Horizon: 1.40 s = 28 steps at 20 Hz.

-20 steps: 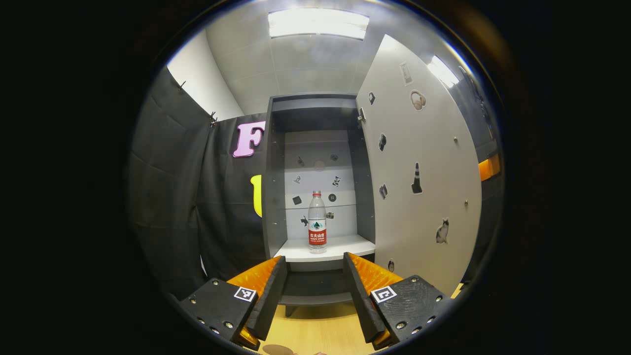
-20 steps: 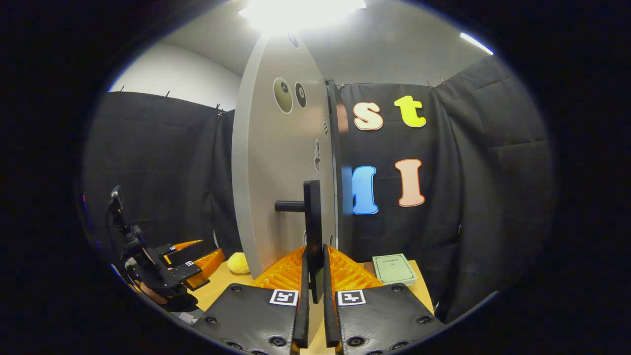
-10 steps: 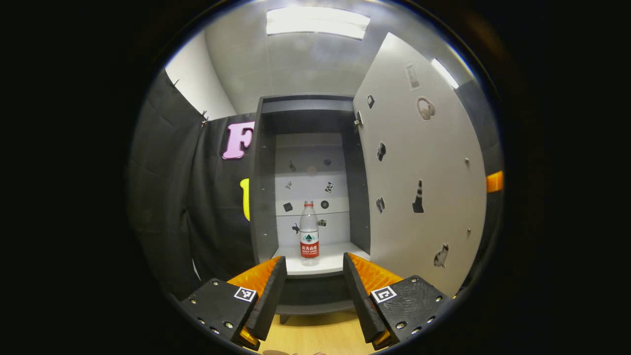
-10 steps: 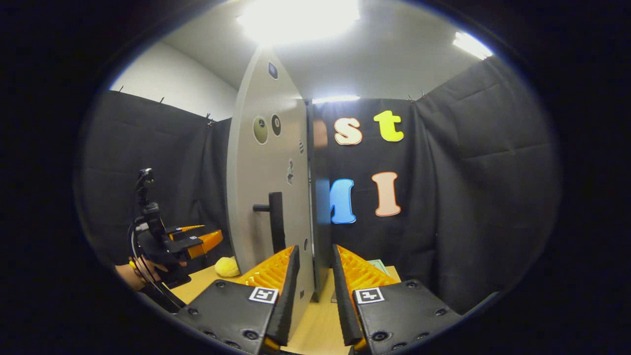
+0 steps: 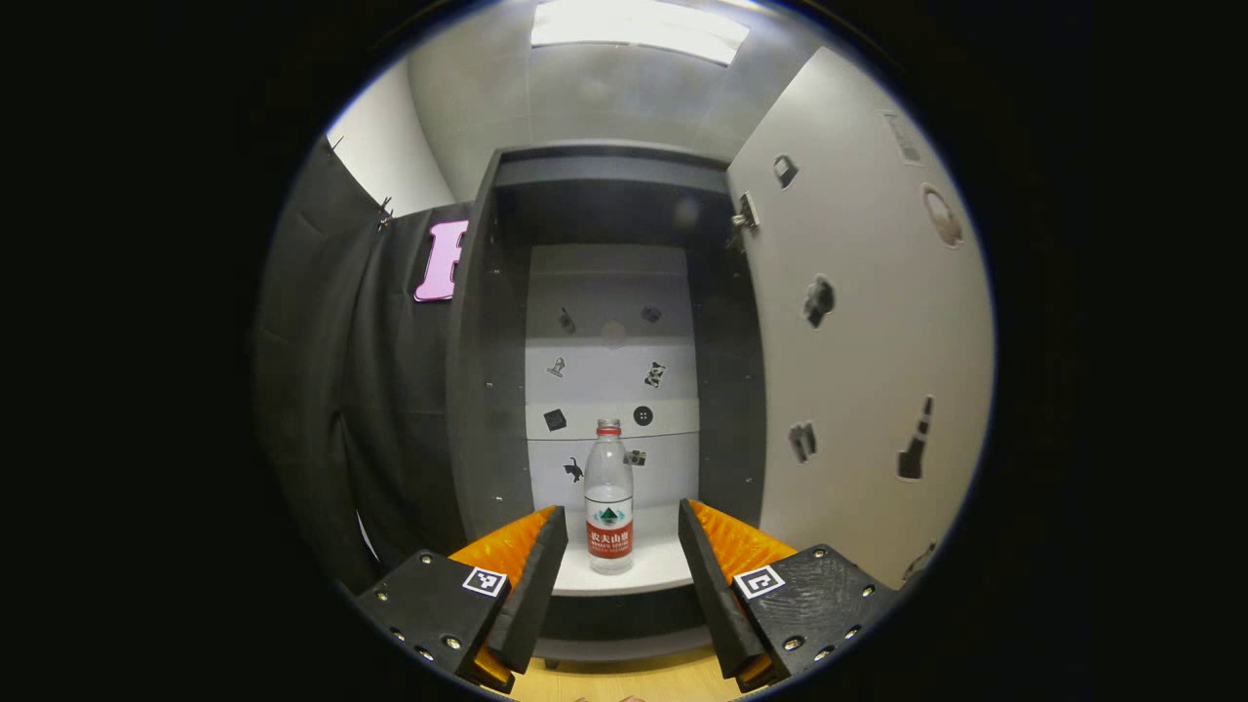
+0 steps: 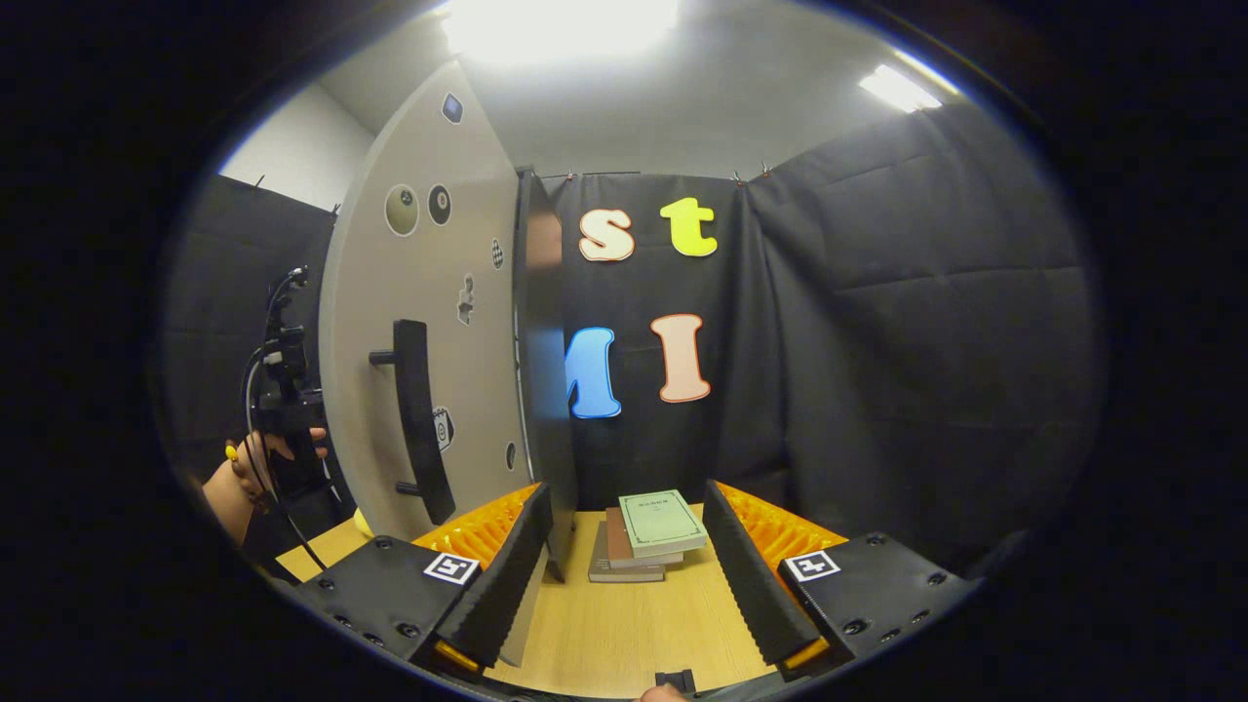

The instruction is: Open the cabinet door with the right hand, grasp the bottle in the cabinet with the left hand and place it on the coaster, then close the cabinet door with the right hand.

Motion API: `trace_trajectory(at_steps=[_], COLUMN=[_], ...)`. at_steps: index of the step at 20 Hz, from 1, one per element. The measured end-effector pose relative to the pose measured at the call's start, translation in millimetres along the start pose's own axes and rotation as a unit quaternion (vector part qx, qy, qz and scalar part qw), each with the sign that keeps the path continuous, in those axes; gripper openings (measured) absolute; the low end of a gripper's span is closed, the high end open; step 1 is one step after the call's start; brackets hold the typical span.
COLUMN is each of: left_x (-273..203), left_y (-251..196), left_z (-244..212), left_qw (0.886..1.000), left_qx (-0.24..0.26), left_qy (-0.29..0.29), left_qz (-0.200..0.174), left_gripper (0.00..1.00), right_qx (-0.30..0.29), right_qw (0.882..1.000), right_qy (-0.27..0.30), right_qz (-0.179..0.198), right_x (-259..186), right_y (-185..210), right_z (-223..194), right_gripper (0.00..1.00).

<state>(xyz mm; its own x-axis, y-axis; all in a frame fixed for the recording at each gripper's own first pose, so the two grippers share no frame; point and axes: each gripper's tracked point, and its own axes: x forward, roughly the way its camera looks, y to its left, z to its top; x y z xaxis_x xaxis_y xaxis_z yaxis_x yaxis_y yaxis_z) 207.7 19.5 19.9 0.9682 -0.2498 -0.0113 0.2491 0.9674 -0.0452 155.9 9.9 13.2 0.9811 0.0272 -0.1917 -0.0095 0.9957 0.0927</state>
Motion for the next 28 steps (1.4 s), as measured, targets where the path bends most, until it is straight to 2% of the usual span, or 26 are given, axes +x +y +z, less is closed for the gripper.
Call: trace_trajectory(at_steps=[9, 15, 22, 28], left_x=[95, 141, 158, 148], left_y=[-4, 11, 14, 15], left_z=[-22, -40, -63, -55], left_qw=[0.999, 1.0, 0.999, 0.999], left_qx=[0.012, 0.023, 0.021, -0.007], left_qy=[0.009, 0.009, 0.038, 0.026], left_qz=[-0.032, -0.018, -0.021, -0.029], left_gripper=[0.66, 0.66, 0.67, 0.64], right_qx=[0.014, 0.012, 0.018, 0.019], right_qw=[0.997, 0.993, 0.99, 0.991], right_qy=[0.016, 0.034, 0.042, 0.04], right_qz=[-0.071, -0.117, -0.133, -0.126], right_x=[30, 36, 34, 31], right_y=[-5, -8, -1, 3], right_z=[-10, -22, -29, -32], right_gripper=[0.98, 0.98, 0.98, 0.98])
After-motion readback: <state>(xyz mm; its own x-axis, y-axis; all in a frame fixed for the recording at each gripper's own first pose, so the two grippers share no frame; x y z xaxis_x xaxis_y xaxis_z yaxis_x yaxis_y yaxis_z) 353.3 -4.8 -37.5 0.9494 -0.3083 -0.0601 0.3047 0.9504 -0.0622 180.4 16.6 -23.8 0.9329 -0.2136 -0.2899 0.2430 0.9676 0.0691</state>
